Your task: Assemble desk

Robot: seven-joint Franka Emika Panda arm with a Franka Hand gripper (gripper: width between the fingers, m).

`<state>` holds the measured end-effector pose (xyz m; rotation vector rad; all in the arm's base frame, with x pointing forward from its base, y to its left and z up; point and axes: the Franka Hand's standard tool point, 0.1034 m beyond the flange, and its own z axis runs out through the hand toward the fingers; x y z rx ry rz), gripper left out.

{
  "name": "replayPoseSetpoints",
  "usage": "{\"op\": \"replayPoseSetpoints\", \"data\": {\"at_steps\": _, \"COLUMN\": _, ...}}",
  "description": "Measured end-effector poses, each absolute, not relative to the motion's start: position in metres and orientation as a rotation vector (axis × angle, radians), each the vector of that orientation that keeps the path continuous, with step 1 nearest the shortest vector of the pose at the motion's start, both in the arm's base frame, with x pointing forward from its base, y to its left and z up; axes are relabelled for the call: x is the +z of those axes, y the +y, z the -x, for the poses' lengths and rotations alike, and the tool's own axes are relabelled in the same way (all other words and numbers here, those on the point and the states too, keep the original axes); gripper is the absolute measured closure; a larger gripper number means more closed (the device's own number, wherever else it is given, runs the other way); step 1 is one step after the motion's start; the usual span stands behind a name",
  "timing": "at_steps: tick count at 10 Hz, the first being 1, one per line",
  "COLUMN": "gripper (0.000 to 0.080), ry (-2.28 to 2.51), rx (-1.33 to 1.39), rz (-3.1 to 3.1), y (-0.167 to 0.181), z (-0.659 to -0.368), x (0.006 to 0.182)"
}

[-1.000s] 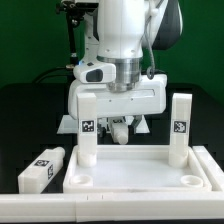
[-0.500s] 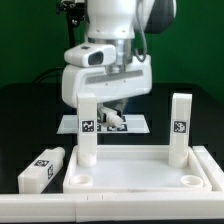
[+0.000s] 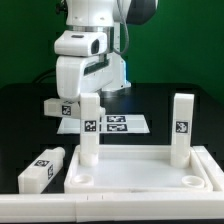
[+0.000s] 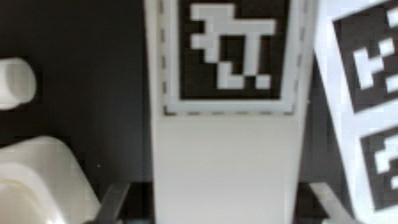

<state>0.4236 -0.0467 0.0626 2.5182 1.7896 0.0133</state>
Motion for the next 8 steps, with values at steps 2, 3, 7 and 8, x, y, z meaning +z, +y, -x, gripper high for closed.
{"op": "replayPoseSetpoints", "data": {"at_steps": 2, "gripper": 0.0515, "ry": 2.159, "rx": -0.099, "rz": -2.306, "y": -0.075, "z": -0.417, "x": 0.058}}
{"op": "replayPoseSetpoints", "data": {"at_steps": 3, "gripper": 0.0515, "ry": 2.285, "rx": -0.136, "rz": -2.232, "y": -0.088, "z": -0.412, "x": 0.047}}
{"op": "replayPoseSetpoints", "data": {"at_steps": 7, "gripper": 0.0515, "ry": 2.483, "rx": -0.165, "rz": -2.006, "y": -0.097, "z": -0.410, "x": 0.044}}
{"op": "replayPoseSetpoints", "data": {"at_steps": 8, "gripper": 0.0515, "ry": 2.597, "rx": -0.174, "rz": -1.895, "y": -0.107, "z": -0.401, "x": 0.038}}
